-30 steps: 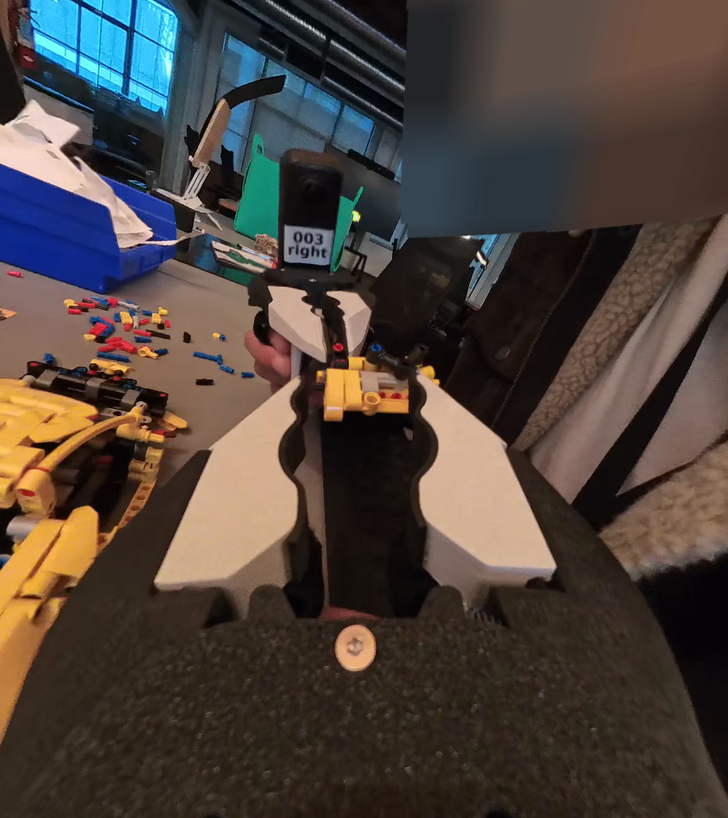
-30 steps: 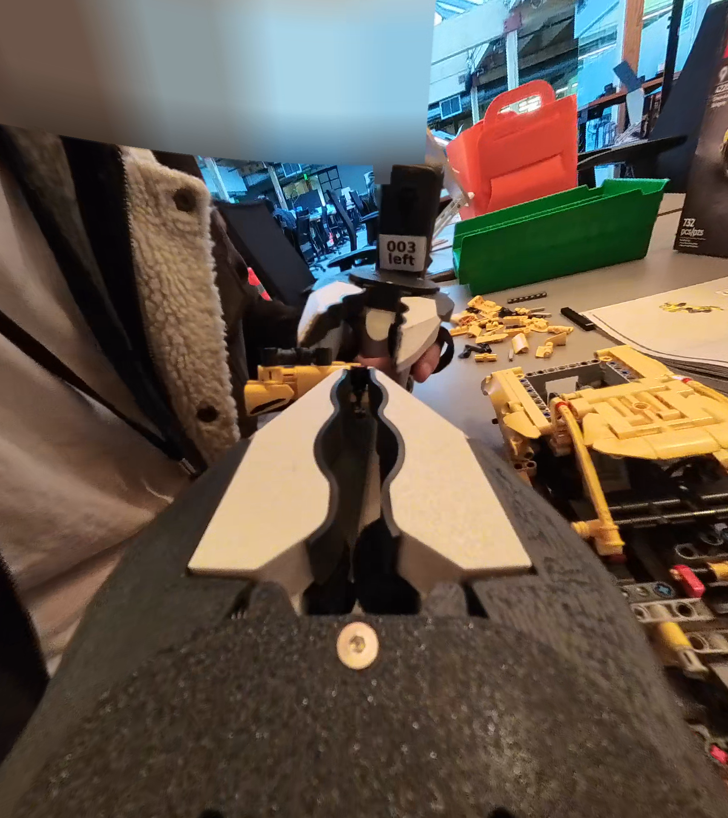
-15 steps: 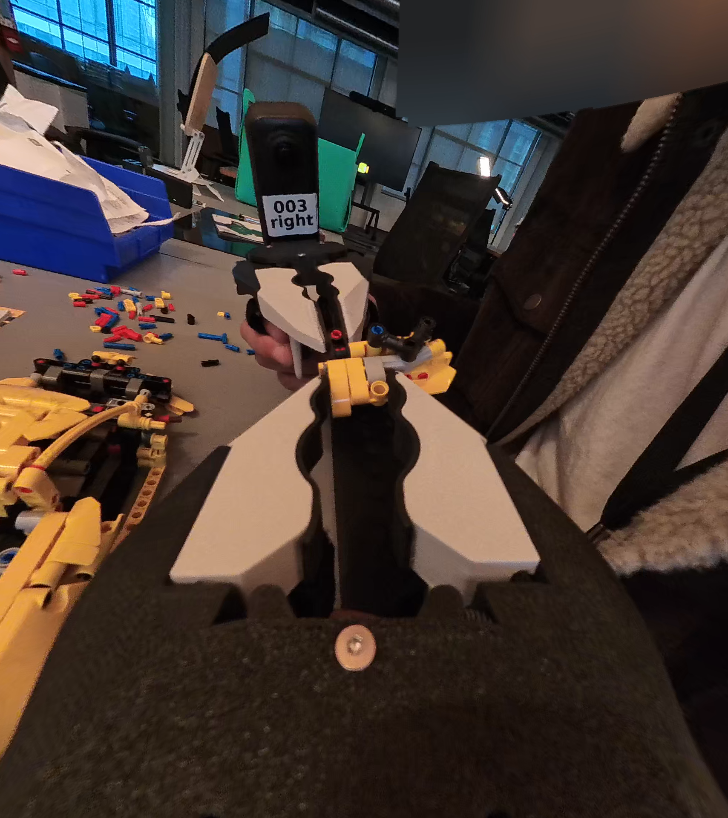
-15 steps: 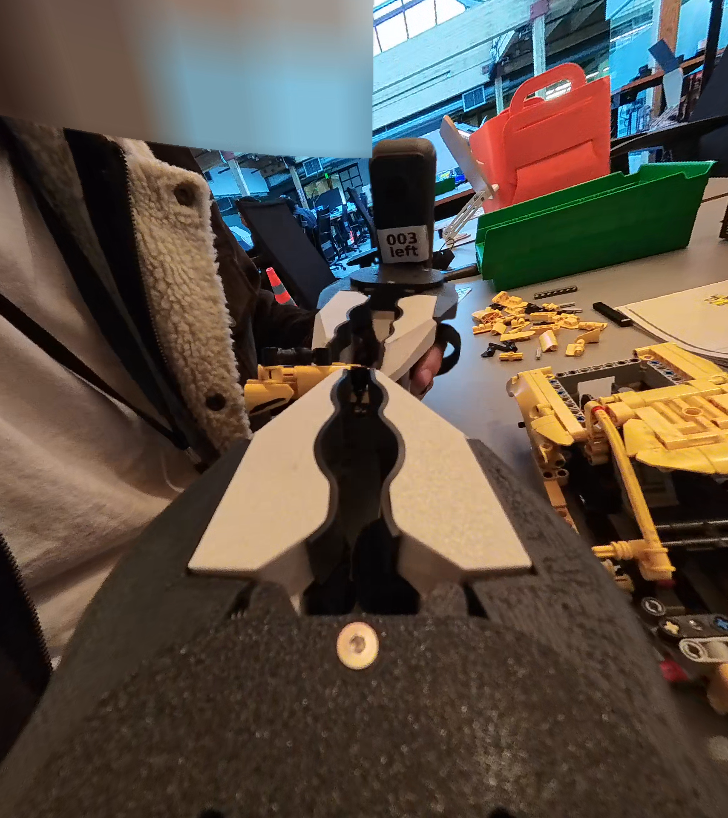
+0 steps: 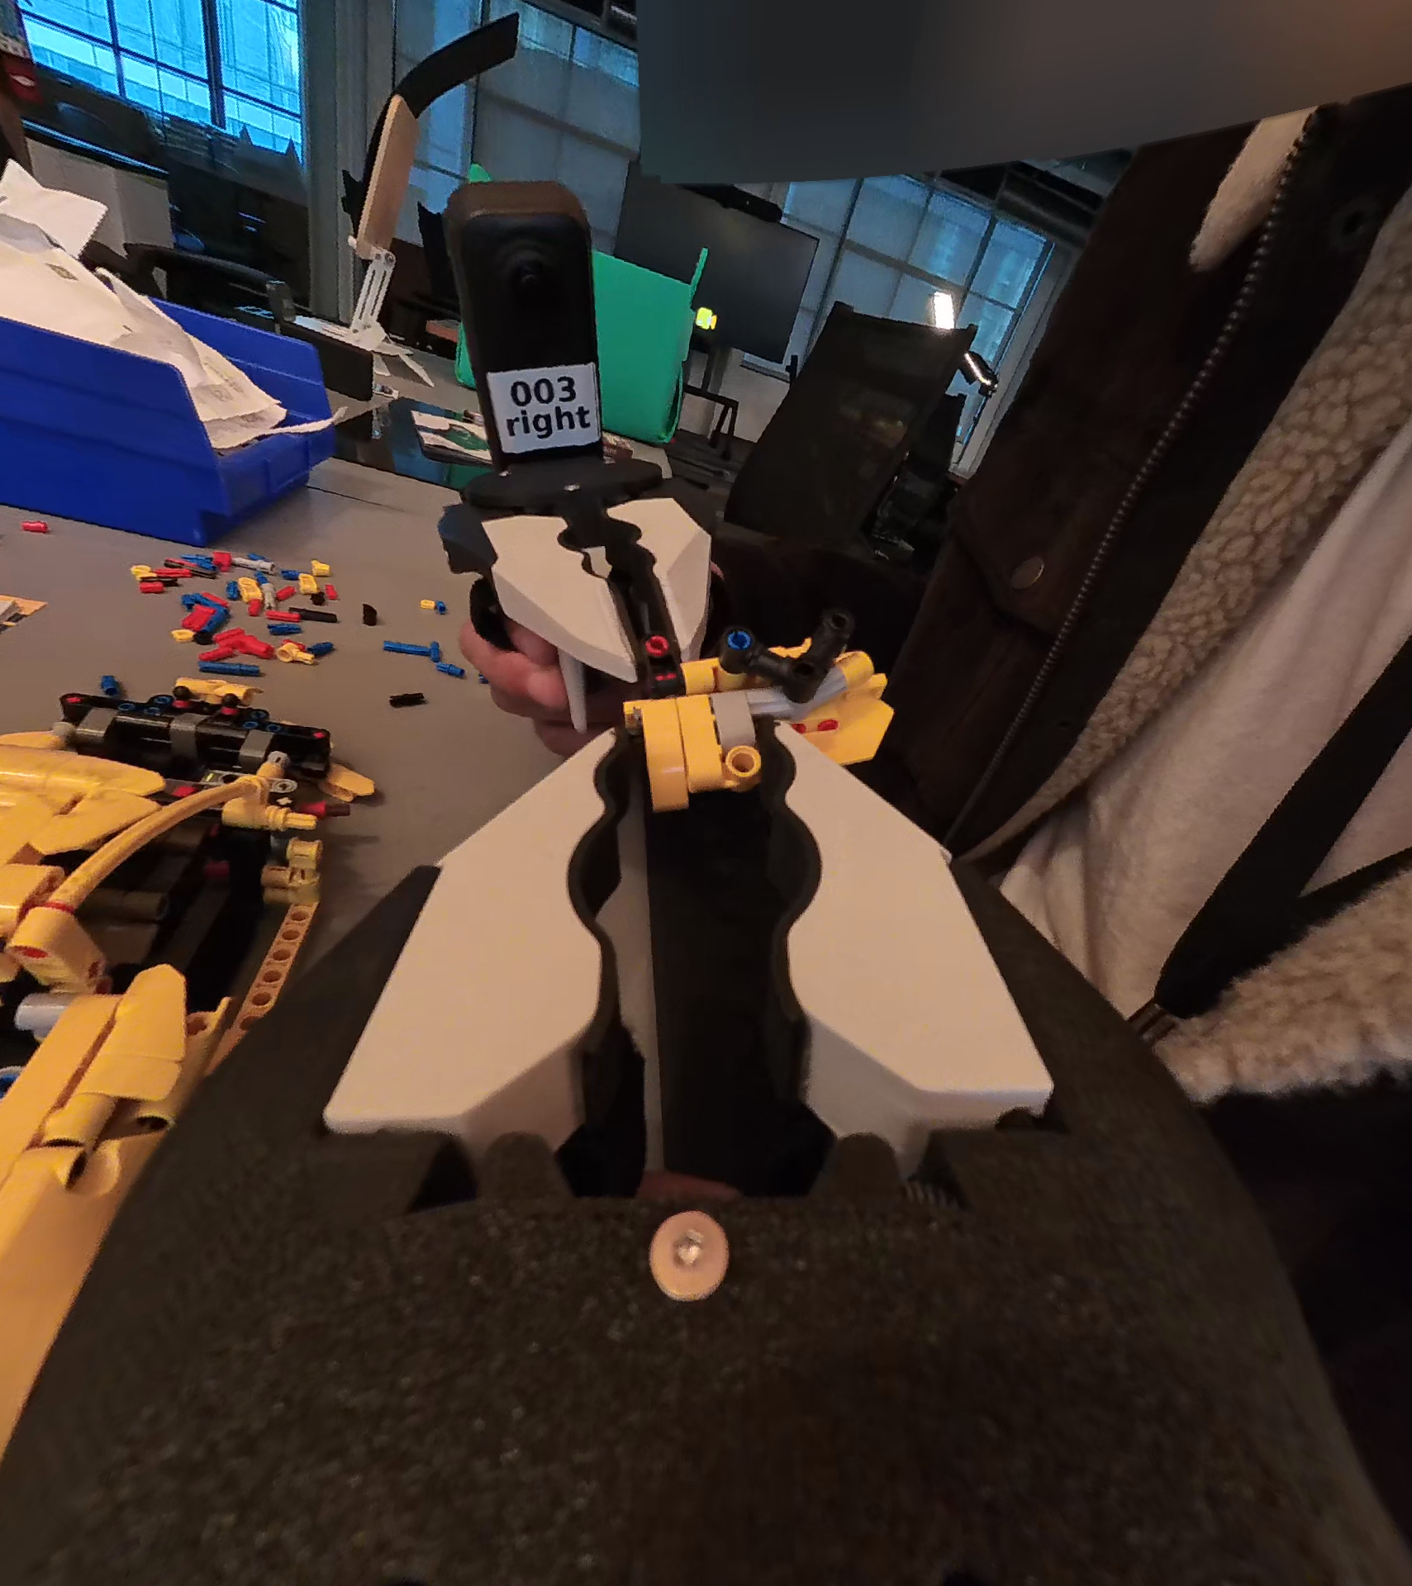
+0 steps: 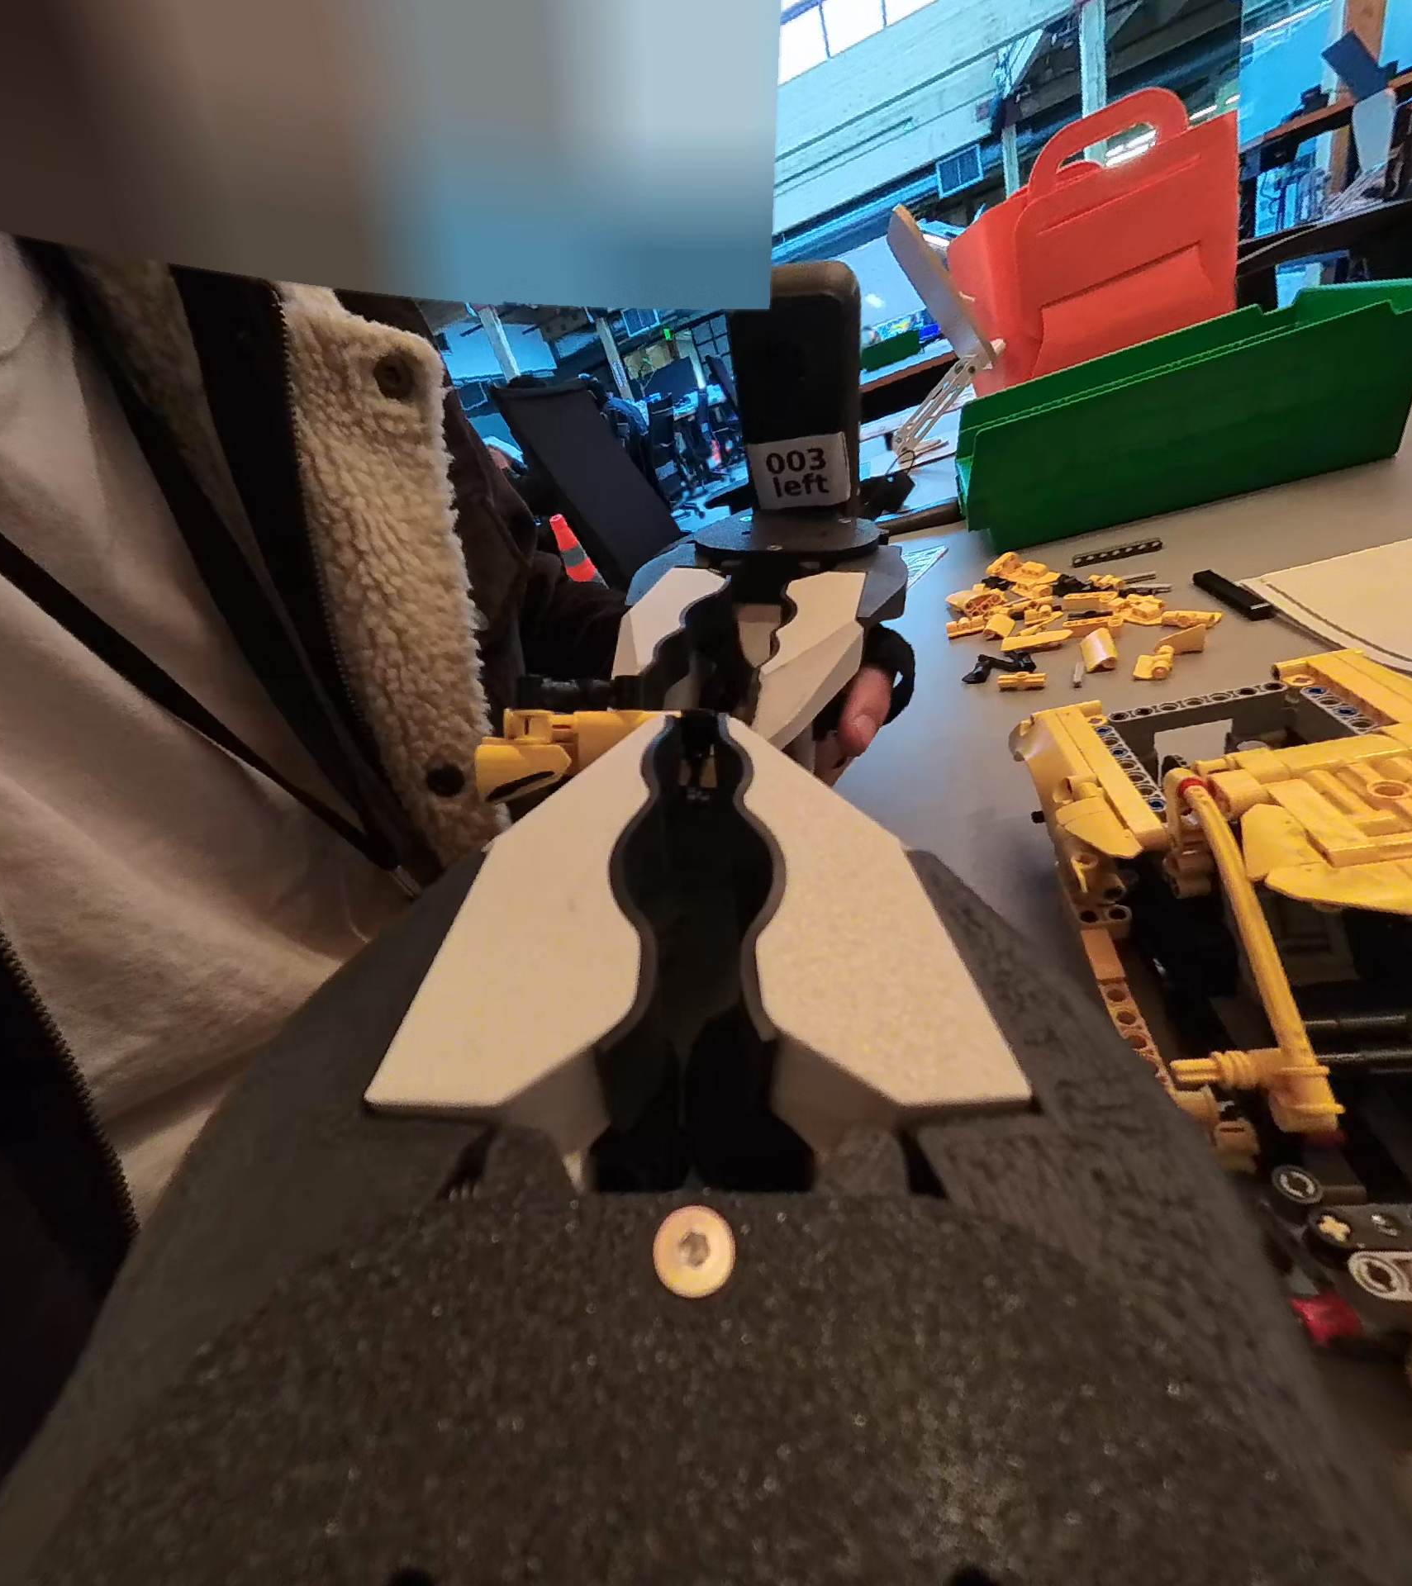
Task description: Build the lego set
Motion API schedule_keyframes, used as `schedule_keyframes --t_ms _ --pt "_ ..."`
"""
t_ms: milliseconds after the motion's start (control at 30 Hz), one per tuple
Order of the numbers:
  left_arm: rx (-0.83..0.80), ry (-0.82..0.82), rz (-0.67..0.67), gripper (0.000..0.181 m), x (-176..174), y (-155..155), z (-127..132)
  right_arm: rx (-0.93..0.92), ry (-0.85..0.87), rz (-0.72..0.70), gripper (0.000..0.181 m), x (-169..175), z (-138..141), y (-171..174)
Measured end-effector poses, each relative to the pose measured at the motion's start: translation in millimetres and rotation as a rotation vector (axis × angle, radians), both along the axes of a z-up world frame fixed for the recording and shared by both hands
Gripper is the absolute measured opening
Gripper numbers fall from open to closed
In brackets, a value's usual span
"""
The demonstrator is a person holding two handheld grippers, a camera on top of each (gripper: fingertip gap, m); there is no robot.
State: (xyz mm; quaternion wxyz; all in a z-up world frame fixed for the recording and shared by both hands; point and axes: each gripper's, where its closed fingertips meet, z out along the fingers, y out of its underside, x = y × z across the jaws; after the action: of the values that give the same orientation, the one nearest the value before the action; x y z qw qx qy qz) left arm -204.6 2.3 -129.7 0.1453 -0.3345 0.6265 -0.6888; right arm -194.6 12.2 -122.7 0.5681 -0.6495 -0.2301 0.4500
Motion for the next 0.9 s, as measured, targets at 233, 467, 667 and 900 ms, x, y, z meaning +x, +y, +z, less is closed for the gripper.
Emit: schedule_keyframes --t_ms 233,467,667,900 --pt "0.041 -0.037 0.012 0.033 -0.5 -1.9 -0.8 -0.032 0.013 0.036 0.007 -1.9 -3.6 -0.9" --pt "0.092 -0.06 -0.014 0.03 -3.7 -3.2 -3.0 -0.038 0.009 0.052 0.007 -4.6 -5.6 -1.1" --pt "0.169 -0.067 -0.013 0.03 -5.3 -3.1 -8.5 -0.049 0.0 0.061 0.007 -6.7 -8.9 -1.0" --pt "0.189 -0.064 -0.021 0.028 -6.9 -3.4 -10.2 -0.05 0.007 0.072 0.007 -8.9 -9.3 -1.7"
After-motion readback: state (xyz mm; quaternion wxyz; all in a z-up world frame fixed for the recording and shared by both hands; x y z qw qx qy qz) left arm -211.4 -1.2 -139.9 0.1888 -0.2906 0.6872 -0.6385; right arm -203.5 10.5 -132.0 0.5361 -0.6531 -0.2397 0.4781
